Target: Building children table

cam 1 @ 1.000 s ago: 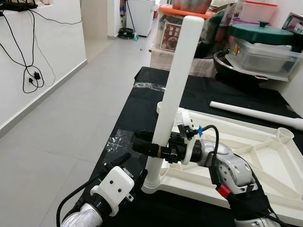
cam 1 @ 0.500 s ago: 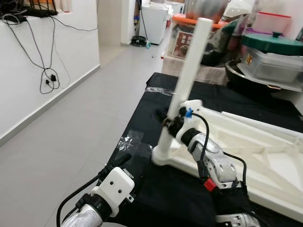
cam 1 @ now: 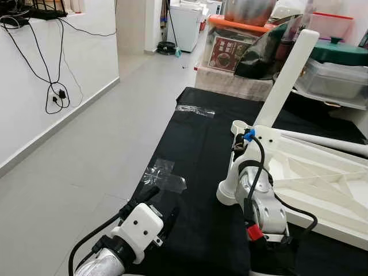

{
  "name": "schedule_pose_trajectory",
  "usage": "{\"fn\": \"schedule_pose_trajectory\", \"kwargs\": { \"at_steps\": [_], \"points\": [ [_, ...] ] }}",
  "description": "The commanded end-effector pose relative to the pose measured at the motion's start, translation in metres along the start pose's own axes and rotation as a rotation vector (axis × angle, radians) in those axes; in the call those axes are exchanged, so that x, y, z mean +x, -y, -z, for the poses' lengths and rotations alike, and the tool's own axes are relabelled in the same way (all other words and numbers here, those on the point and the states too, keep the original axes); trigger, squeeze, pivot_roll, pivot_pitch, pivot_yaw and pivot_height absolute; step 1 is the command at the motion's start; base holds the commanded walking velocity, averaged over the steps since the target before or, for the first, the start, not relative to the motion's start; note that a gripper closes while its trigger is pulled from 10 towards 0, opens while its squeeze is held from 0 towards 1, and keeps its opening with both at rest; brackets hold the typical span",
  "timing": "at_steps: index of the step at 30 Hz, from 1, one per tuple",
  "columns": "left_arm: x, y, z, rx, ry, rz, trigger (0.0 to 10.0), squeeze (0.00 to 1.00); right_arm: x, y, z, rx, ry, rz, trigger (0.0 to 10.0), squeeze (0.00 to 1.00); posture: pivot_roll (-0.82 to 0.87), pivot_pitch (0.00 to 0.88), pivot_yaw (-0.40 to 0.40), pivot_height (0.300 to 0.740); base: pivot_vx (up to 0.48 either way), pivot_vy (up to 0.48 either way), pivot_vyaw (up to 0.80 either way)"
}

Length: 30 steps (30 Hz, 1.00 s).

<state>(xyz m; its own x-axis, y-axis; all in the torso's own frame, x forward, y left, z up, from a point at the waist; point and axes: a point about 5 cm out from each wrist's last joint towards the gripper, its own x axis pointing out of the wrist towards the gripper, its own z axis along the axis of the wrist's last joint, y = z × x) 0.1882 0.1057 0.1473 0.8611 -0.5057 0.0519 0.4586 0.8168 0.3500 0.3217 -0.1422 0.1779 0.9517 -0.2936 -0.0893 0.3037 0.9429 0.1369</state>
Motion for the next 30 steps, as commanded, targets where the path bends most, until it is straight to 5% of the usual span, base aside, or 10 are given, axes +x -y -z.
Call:
{"fn": "schedule_pose_trajectory", "kwargs": {
  "at_steps": [1, 2, 5, 6, 9, 18, 24, 25, 26, 30],
  "points": [
    [-0.001, 0.002, 0.002, 0.005, -0.011, 0.010, 10.0, 0.00, 0.000, 0.004, 0.021, 0.016, -0.113, 0.043, 10.0, 0.15, 0.12, 0.007, -0.144, 0.740, 0.000, 0.000, 0.00],
    [0.000, 0.002, 0.002, 0.005, -0.011, 0.011, 10.0, 0.00, 0.001, -0.007, 0.015, 0.060, -0.069, -0.037, 10.0, 1.00, 0.12, 0.007, -0.144, 0.740, 0.000, 0.000, 0.00],
    [0.000, 0.002, 0.002, 0.005, -0.011, 0.012, 10.0, 0.00, 0.005, -0.017, 0.007, 0.102, -0.014, -0.149, 10.0, 1.00, 0.12, 0.006, -0.144, 0.740, 0.000, 0.000, 0.00],
    [0.000, 0.002, 0.003, 0.005, -0.011, 0.012, 10.0, 0.00, 0.009, -0.026, 0.001, 0.157, 0.013, -0.310, 10.0, 0.00, 0.12, 0.005, -0.143, 0.740, 0.000, 0.000, 0.00],
    [0.001, 0.002, 0.003, 0.004, -0.009, 0.009, 10.0, 0.00, 0.011, -0.031, -0.004, 0.261, 0.003, -0.701, 10.0, 0.00, 0.12, 0.005, -0.145, 0.740, 0.000, 0.000, 0.00],
    [0.001, 0.002, 0.003, 0.005, -0.008, 0.004, 10.0, 0.00, -0.019, -0.014, 0.000, 0.209, -0.183, -1.354, 10.0, 0.00, 0.13, 0.000, -0.151, 0.740, 0.000, 0.000, 0.00],
    [0.001, 0.002, 0.003, 0.006, -0.007, 0.003, 10.0, 0.00, -0.030, -0.008, 0.005, 0.134, -0.226, -1.568, 10.0, 0.00, 0.13, 0.000, -0.153, 0.740, 0.000, 0.000, 0.00],
    [0.000, 0.002, 0.002, 0.005, -0.007, 0.002, 10.0, 0.00, -0.032, -0.008, 0.008, 0.076, -0.239, -1.611, 9.4, 0.00, 0.13, 0.000, -0.150, 0.740, 0.000, 0.000, 0.00],
    [0.000, 0.002, 0.002, 0.004, -0.006, 0.001, 10.0, 0.00, -0.033, -0.009, 0.011, 0.031, -0.245, -1.637, 4.1, 0.00, 0.13, 0.000, -0.150, 0.740, 0.000, 0.000, 0.00],
    [-0.001, 0.002, 0.002, 0.002, -0.006, 0.000, 10.0, 0.00, -0.026, -0.010, 0.014, -0.025, -0.235, -1.619, 0.0, 0.00, 0.13, 0.000, -0.150, 0.740, 0.000, 0.000, 0.00]
  ]
}}
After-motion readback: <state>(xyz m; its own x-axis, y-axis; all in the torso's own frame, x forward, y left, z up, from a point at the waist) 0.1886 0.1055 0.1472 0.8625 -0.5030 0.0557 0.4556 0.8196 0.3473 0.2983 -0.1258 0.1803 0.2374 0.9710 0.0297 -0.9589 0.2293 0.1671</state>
